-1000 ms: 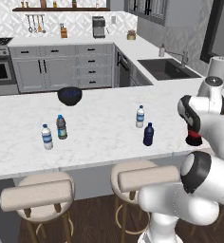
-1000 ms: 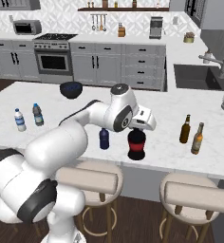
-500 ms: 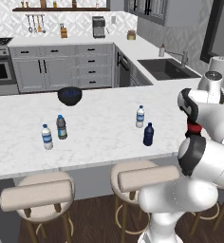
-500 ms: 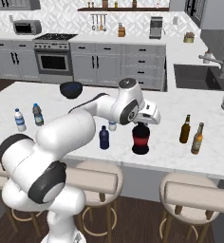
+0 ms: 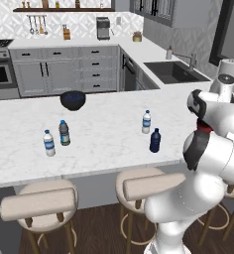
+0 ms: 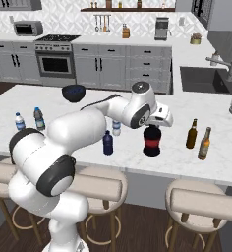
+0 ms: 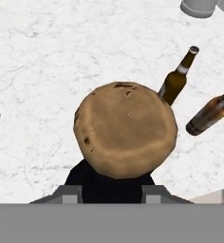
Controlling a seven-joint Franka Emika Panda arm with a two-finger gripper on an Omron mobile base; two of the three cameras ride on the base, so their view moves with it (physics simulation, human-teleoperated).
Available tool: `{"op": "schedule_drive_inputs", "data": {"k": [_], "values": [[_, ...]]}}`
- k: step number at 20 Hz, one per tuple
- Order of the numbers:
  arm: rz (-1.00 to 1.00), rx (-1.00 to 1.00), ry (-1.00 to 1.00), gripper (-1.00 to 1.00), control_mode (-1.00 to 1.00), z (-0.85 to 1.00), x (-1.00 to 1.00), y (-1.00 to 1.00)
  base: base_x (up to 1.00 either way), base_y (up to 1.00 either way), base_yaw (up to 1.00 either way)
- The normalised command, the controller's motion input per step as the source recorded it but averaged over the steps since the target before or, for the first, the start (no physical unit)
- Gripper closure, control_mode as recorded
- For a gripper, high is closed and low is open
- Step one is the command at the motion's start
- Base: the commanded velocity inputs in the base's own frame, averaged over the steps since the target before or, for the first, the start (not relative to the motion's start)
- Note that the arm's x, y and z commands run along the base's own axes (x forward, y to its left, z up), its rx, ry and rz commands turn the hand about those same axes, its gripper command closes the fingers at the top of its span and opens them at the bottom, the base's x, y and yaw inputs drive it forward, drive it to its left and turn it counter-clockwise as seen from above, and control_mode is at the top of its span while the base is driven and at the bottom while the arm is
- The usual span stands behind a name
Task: Move the plastic bottles in the middle to the plastics group, and the glass bottles in the middle to the glass group.
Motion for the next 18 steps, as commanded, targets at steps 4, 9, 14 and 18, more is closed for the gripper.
{"op": "schedule_drive_inputs", "data": {"k": [4,9,14,18], "values": [[0.00,0.00,-0.04,1.00,-1.00,0.00,0.00,-0.36,0.00,0.00,0.00],[0.00,0.00,-0.03,1.00,-1.00,0.00,0.00,-0.33,0.00,0.00,0.00],[0.00,0.00,-0.05,1.00,-1.00,0.00,0.03,-0.32,0.00,0.00,0.00],[0.00,0.00,-0.04,1.00,-1.00,0.00,0.06,-0.30,0.00,0.00,0.00]]}}
